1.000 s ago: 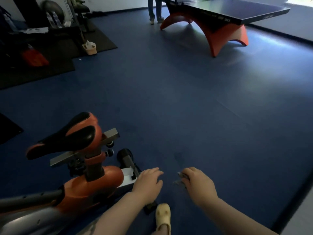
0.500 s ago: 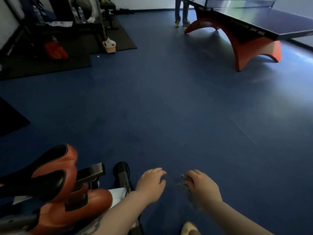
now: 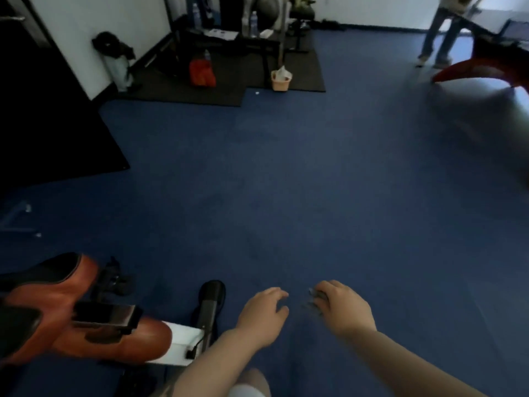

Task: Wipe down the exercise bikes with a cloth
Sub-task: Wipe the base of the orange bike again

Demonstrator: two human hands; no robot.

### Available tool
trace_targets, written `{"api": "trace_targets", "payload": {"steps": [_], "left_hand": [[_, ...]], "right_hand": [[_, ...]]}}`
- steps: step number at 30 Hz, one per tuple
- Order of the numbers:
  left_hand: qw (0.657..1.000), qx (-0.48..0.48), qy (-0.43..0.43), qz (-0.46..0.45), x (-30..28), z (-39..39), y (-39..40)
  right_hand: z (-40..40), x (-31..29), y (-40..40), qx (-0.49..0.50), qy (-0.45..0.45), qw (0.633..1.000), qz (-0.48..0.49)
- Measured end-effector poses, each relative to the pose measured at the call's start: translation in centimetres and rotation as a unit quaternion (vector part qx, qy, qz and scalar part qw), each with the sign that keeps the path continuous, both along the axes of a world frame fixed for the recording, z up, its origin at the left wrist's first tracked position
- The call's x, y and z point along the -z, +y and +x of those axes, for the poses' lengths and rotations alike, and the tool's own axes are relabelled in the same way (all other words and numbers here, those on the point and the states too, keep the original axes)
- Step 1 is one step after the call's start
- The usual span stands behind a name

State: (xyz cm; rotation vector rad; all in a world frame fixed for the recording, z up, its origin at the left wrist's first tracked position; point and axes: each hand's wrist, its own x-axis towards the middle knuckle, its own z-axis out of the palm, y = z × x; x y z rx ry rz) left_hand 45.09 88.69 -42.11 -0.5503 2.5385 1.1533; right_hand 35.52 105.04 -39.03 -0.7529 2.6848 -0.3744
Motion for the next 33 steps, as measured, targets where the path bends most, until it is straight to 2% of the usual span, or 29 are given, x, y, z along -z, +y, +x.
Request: {"api": "trace_targets", "payload": {"steps": [7, 13, 23, 28, 33], "left_hand": [[0.986, -0.163, -0.021, -0.019, 1.0, -2.0, -8.1], [0.972, -0.233, -0.023, -0.029, 1.0, -6.0, -16.6], [0.950, -0.308, -0.018, -0.033, -0.8, -12.4, -30.2], [0.926, -0.375, -0.025, -0.019, -0.1, -16.5, -36.3], [0.883, -0.470, -0.015, 0.006, -0.5, -20.8, -41.5]], "right_hand": [[-6.0, 2.1, -10.0, -0.136, -0.034, 0.990, -0.005], [-11.7, 2.2, -20.7, -0.235, -0.025, 0.972, -0.004], [-21.4, 0.9, -35.3, -0.302, -0.016, 0.953, -0.012], [-26.3, 1.4, -44.5, -0.383, -0.017, 0.923, -0.027], [-32.3, 0.4, -54.3, -0.473, -0.003, 0.880, -0.025]]}}
